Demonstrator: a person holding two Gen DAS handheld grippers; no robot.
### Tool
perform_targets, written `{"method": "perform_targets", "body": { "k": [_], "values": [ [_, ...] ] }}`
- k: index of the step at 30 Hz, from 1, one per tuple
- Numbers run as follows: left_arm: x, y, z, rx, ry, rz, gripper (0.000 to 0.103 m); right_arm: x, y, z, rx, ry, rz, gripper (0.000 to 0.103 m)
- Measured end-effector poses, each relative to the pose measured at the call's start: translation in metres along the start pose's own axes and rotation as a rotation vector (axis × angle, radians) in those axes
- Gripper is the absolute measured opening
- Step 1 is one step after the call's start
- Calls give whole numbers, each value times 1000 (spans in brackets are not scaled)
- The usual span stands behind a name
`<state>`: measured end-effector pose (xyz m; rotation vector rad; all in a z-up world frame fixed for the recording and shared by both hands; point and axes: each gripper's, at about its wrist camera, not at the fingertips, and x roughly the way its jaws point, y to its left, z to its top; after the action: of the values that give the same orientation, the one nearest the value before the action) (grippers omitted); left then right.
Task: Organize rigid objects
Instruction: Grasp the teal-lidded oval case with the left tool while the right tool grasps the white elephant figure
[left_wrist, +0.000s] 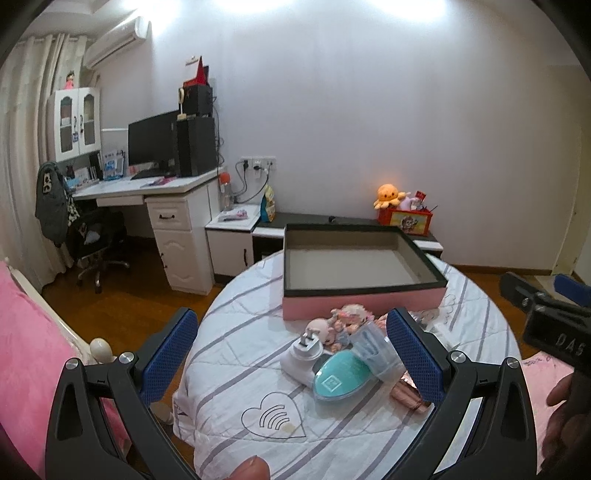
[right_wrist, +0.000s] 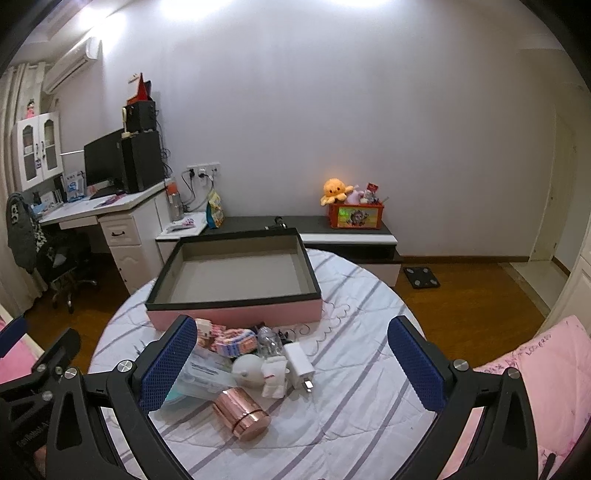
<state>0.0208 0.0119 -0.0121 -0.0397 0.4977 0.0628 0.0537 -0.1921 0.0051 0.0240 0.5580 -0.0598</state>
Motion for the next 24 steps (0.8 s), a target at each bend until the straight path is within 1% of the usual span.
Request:
{"method": "perform_targets", "body": {
  "k": [4, 9, 19, 21, 24],
  "values": [
    [20, 5, -13, -6, 66, 11, 103, 15, -7, -9, -1, 47, -3, 103],
    [53, 1, -35, 9, 183, 8, 103, 42, -14, -24, 1, 137, 16, 103],
    [97, -21, -65, 23, 325, -67, 103, 95, -10, -56, -34, 298, 96, 103],
    [106, -25, -68, 25, 343, -74, 103, 104, -11, -60, -28, 320, 115, 103],
    [115, -29, -69, 26, 350, -78, 103, 112, -14, -61, -7, 333, 154, 102]
  ]
}}
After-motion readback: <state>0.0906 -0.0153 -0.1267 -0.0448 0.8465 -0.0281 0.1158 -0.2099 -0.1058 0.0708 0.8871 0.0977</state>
